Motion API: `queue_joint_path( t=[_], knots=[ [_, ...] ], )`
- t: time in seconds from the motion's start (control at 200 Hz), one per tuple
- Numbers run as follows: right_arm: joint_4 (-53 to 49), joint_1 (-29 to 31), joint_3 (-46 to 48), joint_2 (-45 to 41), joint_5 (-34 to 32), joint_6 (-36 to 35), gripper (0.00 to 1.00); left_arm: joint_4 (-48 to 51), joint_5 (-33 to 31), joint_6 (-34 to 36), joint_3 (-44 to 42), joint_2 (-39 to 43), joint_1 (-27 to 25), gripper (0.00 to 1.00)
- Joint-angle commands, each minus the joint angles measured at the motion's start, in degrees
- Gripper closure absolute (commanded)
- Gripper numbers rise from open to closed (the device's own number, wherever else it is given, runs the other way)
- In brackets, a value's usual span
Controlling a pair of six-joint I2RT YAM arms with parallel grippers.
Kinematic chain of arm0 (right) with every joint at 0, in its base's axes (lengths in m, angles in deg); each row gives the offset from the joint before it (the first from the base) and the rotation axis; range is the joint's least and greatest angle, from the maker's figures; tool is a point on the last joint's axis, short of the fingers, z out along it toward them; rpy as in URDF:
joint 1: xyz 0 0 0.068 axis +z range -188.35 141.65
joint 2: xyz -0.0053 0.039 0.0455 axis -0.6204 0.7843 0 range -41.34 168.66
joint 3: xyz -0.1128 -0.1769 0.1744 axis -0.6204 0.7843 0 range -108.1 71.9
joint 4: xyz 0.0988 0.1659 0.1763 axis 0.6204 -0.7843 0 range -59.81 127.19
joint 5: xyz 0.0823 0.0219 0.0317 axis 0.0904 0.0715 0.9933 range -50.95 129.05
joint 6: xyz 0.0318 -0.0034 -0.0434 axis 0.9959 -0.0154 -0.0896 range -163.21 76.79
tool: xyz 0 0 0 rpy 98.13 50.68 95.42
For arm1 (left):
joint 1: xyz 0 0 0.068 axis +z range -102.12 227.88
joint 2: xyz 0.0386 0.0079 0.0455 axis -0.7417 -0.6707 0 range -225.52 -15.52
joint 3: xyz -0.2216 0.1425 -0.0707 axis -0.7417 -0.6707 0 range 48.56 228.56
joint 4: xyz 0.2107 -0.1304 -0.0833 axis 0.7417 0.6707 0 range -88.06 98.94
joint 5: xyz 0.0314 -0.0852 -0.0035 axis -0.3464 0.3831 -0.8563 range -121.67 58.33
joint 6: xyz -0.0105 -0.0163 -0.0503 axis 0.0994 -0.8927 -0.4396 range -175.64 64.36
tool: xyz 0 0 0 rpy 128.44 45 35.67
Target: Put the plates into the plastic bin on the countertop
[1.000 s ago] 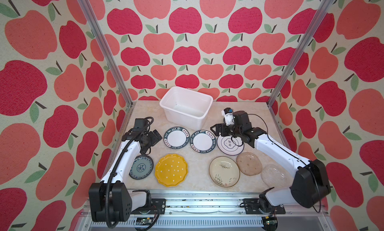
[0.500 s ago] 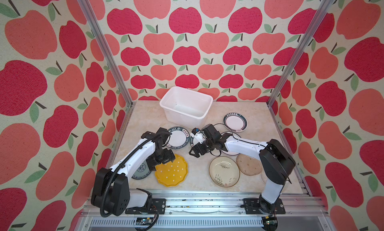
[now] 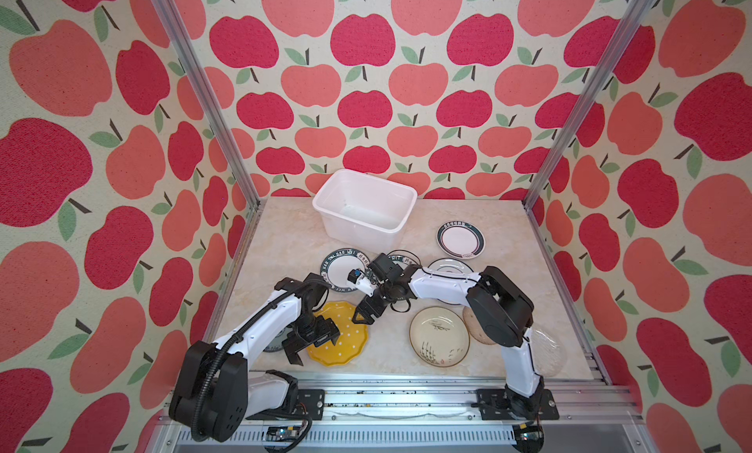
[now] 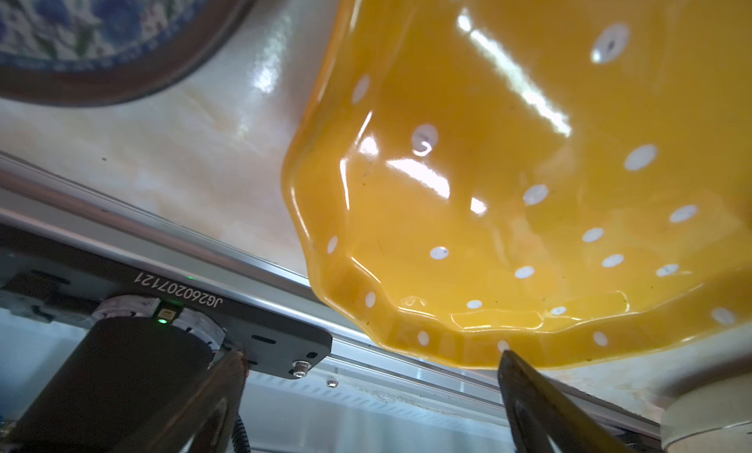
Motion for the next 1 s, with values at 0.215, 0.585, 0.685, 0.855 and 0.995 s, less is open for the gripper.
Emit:
queue_joint_path(
  t=[0.215, 0.585, 0.685, 0.855, 0.995],
  knots=[
    [-4.65, -0.13, -3.11, 3.54, 5.21, -1.25, 0.09, -8.42, 1.15, -2.11, -5.98, 4.21, 1.85, 0.01],
    [-11.75, -1.36, -6.65, 5.94, 10.06, -1.75, 0.23, -18.49, 4.12, -2.17, -10.48, 11.38, 4.73, 0.05],
    [-11.94, -1.54, -6.2, 5.64, 10.76, -1.82, 0.22, -20.81, 4.74, -1.72, -11.5, 12.77, 4.96, 0.08],
    [-11.23, -1.89, -5.24, 5.3, 11.9, -1.76, 0.22, -25.3, 7.22, -1.85, -14.34, 15.64, 6.31, 0.15],
    [-11.07, -2.13, -5.04, 5.08, 12.93, -1.96, 0.22, -27.09, 7.82, -1.77, -14.99, 16.44, 6.87, 0.16]
  ],
)
